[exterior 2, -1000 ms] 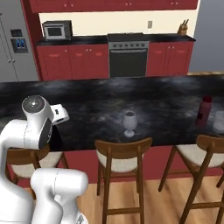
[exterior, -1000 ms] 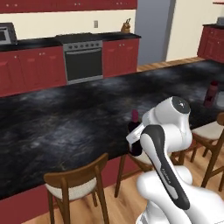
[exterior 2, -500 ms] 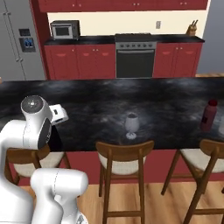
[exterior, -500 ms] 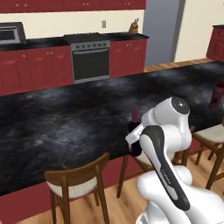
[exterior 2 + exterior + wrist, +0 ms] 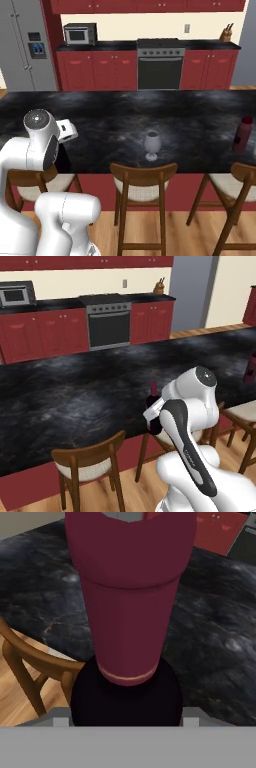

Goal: There is a wine glass and glass cup on the dining counter. Place the wine bottle next to the wine glass and the juice bottle next to the glass cup.

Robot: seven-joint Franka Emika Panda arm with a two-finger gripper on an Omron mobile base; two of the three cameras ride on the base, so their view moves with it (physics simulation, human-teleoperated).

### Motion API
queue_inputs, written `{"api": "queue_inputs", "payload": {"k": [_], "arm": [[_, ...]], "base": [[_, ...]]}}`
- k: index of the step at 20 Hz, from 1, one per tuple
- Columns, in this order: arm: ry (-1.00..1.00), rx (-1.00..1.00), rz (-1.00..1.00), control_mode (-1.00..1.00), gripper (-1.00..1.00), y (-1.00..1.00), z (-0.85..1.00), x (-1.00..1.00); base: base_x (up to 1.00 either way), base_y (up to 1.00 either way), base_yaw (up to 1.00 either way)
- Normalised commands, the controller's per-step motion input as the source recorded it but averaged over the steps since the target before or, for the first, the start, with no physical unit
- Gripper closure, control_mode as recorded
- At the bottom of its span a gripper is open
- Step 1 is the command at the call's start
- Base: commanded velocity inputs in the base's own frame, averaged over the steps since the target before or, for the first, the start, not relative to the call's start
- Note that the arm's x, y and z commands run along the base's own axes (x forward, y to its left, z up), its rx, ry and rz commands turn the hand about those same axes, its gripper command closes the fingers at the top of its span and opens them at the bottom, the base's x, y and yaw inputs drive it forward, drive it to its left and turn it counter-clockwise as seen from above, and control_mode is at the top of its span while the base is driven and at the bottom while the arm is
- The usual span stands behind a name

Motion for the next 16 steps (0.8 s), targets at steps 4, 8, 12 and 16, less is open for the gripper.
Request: {"api": "queue_inputs", "payload": {"k": [4,8,12,16], "arm": [[0.00,0.00,0.00,1.00,1.00,0.00,0.00,0.00],[0.00,0.00,0.00,1.00,1.00,0.00,0.00,0.00],[0.00,0.00,0.00,1.00,1.00,0.00,0.00,0.00],[0.00,0.00,0.00,1.00,1.00,0.00,0.00,0.00]], "base": [[0.20,-0.29,0.04],[0.00,-0.07,0.00],[0.00,0.00,0.00],[0.00,-0.06,0.00]]}}
